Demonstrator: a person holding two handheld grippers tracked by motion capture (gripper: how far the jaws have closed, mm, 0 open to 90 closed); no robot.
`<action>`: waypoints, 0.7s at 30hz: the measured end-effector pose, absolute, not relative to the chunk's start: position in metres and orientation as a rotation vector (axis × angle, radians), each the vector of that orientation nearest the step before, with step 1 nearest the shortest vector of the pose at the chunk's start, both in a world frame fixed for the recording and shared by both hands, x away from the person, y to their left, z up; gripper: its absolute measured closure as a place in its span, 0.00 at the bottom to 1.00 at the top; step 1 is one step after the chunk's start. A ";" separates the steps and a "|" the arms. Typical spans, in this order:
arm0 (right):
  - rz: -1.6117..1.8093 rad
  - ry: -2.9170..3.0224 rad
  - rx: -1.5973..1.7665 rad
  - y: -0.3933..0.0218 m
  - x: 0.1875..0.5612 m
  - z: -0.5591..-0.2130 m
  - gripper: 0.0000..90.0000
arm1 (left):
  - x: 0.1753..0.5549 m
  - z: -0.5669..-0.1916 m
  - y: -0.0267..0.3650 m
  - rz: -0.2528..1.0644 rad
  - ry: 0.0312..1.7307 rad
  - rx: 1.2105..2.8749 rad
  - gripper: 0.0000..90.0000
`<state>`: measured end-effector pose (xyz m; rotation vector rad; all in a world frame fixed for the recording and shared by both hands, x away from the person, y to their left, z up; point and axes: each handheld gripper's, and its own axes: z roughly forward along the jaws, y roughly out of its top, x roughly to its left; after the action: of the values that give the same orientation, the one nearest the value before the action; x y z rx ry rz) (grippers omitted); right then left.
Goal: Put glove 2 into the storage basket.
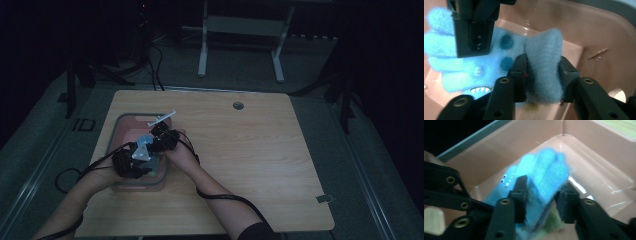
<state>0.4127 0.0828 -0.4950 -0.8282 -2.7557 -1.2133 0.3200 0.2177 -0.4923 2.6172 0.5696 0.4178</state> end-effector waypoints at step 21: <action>-1.405 -2.676 -0.787 0.036 0.414 -0.457 0.20 | 0.307 -0.460 0.210 0.459 0.743 2.416 0.03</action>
<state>0.4143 0.0356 -0.4574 -0.7867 -2.6762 -1.4054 0.3073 0.2104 -0.4597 2.4162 0.7430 0.4588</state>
